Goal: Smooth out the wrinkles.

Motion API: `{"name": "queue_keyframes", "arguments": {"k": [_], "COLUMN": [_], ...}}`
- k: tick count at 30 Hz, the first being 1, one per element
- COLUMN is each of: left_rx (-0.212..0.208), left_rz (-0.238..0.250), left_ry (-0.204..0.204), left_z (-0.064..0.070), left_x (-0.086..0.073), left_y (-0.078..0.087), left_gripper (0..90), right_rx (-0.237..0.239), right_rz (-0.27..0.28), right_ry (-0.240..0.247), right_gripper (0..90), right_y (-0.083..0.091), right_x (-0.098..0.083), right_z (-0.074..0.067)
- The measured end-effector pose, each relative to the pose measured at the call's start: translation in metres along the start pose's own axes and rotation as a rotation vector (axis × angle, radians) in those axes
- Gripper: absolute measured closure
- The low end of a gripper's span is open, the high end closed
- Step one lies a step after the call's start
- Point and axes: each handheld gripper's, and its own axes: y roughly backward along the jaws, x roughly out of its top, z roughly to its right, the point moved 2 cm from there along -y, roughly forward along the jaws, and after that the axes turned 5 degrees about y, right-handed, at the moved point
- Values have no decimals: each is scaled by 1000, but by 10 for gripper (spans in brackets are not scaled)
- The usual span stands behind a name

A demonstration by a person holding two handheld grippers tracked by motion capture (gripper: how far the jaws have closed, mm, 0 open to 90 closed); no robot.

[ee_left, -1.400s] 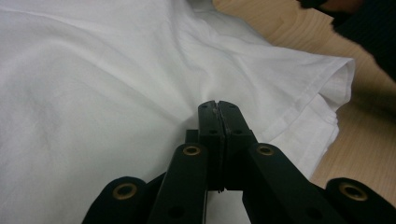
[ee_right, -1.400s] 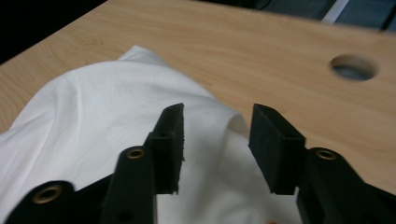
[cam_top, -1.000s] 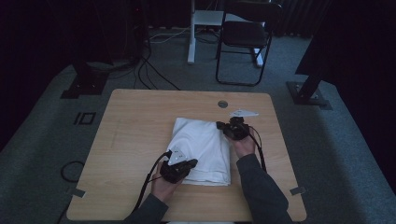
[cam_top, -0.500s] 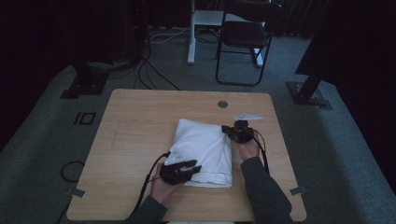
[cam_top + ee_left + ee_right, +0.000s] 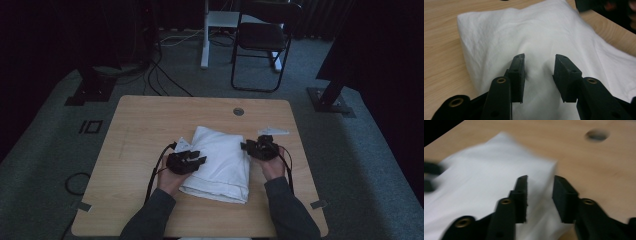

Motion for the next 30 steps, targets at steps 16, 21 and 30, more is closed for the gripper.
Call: {"name": "queue_keyframes", "arguments": {"k": [16,21,30], "left_rx": [8,29,141], "left_rz": [42,28,27], "left_ry": [-34,-34,7], "left_z": [26,12,-28], "left_x": [-45,-39,-6], "left_y": [35,23,-3], "left_gripper": [564,551,542], "right_rx": [36,25,11], "right_rz": [-154,-144,-110], "right_ry": [156,128,56], "right_gripper": [529,535,518], "right_y": [-1,-19,-57], "right_x": [-77,-69,-36], "right_z": [-68,-59,-36]}}
